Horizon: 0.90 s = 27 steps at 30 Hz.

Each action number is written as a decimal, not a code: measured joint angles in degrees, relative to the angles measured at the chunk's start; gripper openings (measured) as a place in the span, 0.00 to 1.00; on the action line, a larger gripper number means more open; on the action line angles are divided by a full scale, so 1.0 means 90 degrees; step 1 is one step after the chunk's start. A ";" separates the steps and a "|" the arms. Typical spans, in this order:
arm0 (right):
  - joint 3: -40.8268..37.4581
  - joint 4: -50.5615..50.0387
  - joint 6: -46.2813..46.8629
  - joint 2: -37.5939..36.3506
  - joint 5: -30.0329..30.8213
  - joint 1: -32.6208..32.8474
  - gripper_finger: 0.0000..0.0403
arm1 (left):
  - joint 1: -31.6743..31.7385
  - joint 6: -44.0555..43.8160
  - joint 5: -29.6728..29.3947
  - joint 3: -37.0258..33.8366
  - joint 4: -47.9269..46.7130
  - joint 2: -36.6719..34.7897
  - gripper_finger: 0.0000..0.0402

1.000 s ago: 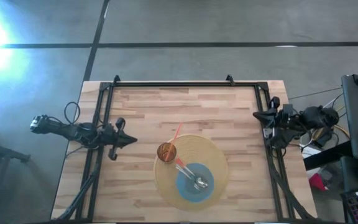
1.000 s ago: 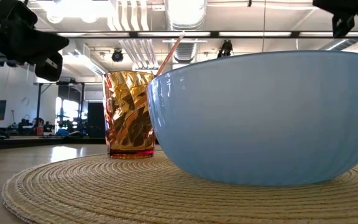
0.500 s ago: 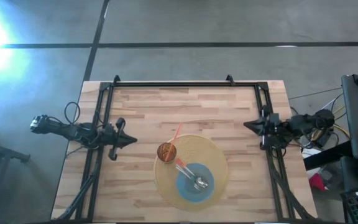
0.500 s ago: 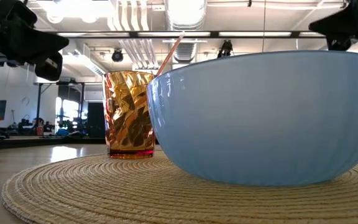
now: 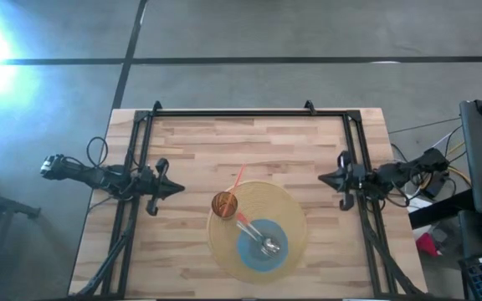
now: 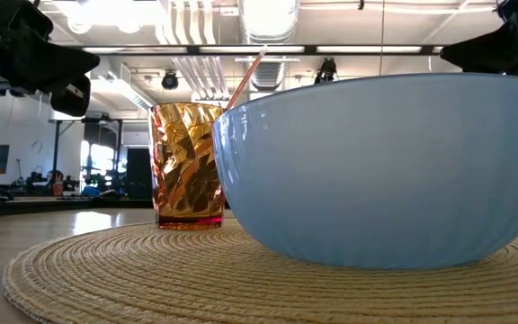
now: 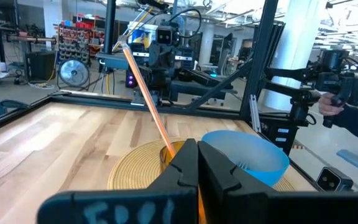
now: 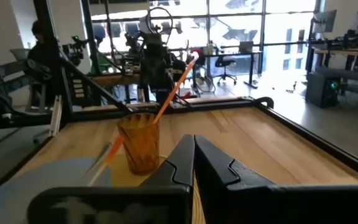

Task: Pick & Place Utensil
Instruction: Return to Home Position

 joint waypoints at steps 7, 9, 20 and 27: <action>-0.0364 0.0806 -0.0088 -0.0002 -0.0533 0.0000 0.02 | 0.0000 -0.0005 0.0002 0.0000 -0.0001 0.0000 0.00; -0.0525 0.0961 -0.0137 -0.0002 -0.0551 -0.0005 0.02 | 0.0000 -0.0007 0.0002 0.0000 -0.0002 0.0000 0.00; -0.0561 0.1139 -0.0515 0.0004 -0.0527 -0.0610 0.02 | 0.0000 -0.0019 0.0002 0.0002 -0.0002 0.0000 0.00; -0.0561 0.0909 -0.0684 0.0002 -0.0663 -0.1262 0.02 | 0.0000 -0.0019 0.0002 0.0002 -0.0005 0.0000 0.00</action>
